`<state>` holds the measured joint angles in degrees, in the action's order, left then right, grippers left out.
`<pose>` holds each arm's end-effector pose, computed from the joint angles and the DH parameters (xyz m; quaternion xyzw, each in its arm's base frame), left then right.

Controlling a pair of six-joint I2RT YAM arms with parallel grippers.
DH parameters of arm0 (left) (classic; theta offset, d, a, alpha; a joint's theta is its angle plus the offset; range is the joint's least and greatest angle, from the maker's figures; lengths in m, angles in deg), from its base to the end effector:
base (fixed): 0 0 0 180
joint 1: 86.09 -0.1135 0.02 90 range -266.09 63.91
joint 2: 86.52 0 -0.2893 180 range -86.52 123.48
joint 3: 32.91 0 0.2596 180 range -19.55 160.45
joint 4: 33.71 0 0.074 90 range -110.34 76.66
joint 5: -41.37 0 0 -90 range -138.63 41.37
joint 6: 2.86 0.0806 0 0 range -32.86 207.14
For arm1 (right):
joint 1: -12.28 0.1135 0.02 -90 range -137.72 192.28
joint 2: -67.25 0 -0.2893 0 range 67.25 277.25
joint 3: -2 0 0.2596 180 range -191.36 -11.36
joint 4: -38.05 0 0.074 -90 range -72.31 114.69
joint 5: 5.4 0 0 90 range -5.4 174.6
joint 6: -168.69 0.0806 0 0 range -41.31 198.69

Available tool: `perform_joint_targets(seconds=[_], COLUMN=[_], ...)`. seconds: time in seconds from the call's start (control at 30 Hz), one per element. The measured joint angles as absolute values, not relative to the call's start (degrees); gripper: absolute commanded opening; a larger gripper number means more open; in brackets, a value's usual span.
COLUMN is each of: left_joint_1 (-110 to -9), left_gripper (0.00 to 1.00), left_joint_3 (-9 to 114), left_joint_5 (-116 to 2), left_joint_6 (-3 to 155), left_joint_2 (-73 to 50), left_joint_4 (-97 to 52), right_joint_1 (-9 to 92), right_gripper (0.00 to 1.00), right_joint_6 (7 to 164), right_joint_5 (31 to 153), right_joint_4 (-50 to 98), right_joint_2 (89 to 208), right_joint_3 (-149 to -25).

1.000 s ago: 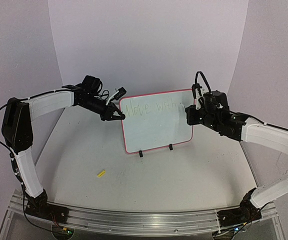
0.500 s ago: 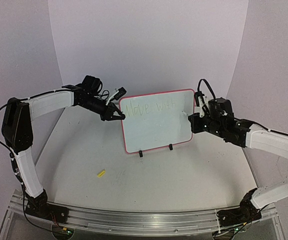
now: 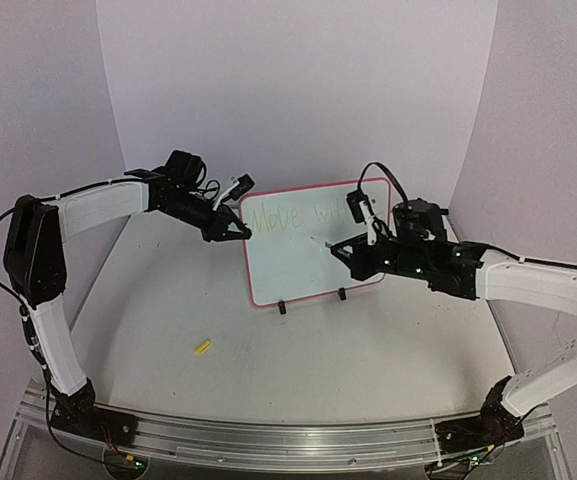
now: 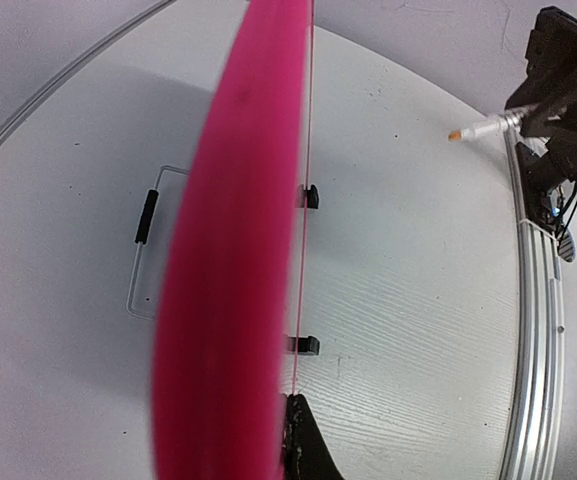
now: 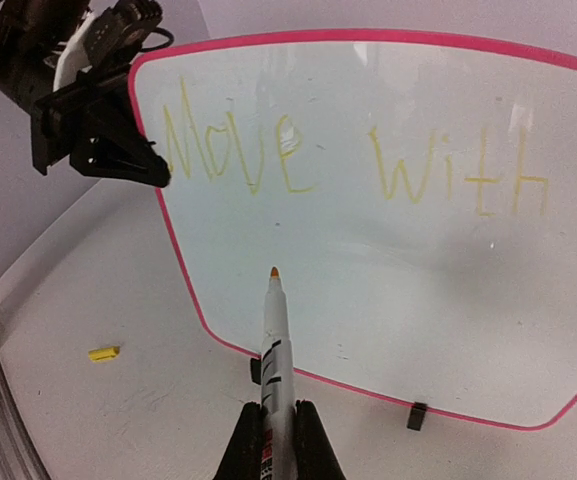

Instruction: Write a sentence on the whiteboard

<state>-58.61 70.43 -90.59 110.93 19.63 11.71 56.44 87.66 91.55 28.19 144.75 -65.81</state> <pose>0.3735 -0.2550 0.2788 0.4925 0.7313 -0.3451 0.3219 0.2503 0.2567 0.3007 -0.2798 0.7667 0.3018 0.4928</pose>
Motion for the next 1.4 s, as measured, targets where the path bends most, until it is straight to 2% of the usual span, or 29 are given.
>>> perform_joint_targets(seconds=[0.3,0.5,0.83,1.4], left_joint_1=[-58.4,-58.3,-58.3,-58.2], left_gripper=[0.00,0.00,0.00,0.00], left_joint_3=[70.4,70.4,70.4,70.4], left_joint_5=[-90.4,-90.4,-90.3,-90.1], left_joint_6=[111.1,111.1,111.2,111.2], left_joint_2=[19.6,19.6,19.6,19.6], left_joint_4=[11.7,11.7,11.7,11.7], right_joint_1=[60.1,60.1,60.1,60.1], right_gripper=[0.00,0.00,0.00,0.00], right_joint_6=[86.3,85.8,85.6,85.6], right_joint_5=[98.7,102.5,105.1,101.5], right_joint_4=[31.1,31.6,31.6,31.8], right_joint_2=[159.5,165.3,170.0,173.0], right_joint_3=[-75.8,-79.8,-83.1,-86.0])
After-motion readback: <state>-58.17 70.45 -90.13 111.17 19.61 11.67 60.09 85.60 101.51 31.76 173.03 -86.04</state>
